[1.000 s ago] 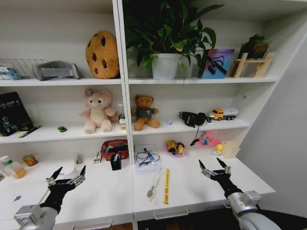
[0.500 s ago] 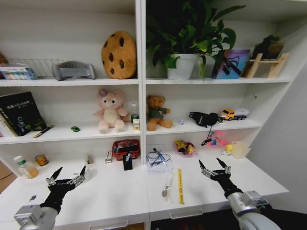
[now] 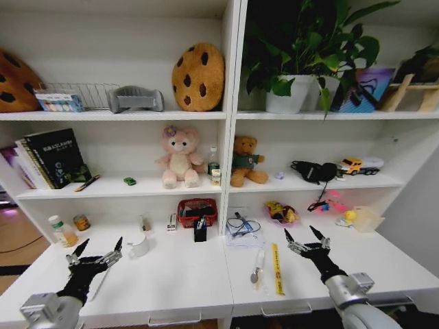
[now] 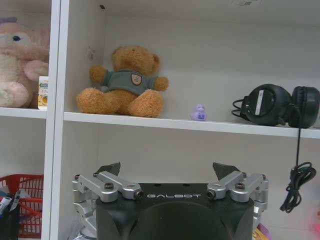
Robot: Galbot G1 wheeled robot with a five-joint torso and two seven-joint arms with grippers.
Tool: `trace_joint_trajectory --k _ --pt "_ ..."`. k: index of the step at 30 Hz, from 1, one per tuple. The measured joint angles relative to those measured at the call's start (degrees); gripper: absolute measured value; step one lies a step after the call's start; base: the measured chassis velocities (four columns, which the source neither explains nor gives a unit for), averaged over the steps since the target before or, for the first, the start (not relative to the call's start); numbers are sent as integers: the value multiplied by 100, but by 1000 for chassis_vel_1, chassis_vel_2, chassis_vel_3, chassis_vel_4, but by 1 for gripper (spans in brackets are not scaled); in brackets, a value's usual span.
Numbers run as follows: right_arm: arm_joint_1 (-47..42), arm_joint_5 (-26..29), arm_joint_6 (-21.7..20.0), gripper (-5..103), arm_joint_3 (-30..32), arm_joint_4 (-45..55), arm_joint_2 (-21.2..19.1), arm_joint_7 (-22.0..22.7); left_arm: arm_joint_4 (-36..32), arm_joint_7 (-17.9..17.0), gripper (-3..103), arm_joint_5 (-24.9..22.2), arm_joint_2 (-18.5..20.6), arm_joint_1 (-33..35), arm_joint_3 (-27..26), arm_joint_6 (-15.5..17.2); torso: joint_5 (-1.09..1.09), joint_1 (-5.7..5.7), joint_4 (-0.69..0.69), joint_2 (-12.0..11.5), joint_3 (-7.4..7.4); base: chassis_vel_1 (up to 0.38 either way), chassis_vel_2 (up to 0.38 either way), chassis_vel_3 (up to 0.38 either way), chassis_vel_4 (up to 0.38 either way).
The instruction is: Organize the objects on the table.
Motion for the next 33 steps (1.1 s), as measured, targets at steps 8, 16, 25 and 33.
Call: trace_joint_trajectory --k 8,16,25,33 --pt "0 0 0 100 0 0 0 0 -1 0 100 0 0 0 0 0 -2 -1 -5 0 0 0 0 0 0" --pt "0 0 0 100 0 -1 0 0 -2 -1 100 0 0 0 -1 0 -2 1 -3 3 1 69 107 -58 -115" --pt "0 0 0 100 1 0 0 0 -2 -2 100 0 0 0 -2 -1 0 4 -3 5 3 173 246 -166 -236" --pt "0 0 1 100 1 0 0 1 -1 -1 100 0 0 0 -2 0 -7 3 -4 8 3 260 324 -263 -305"
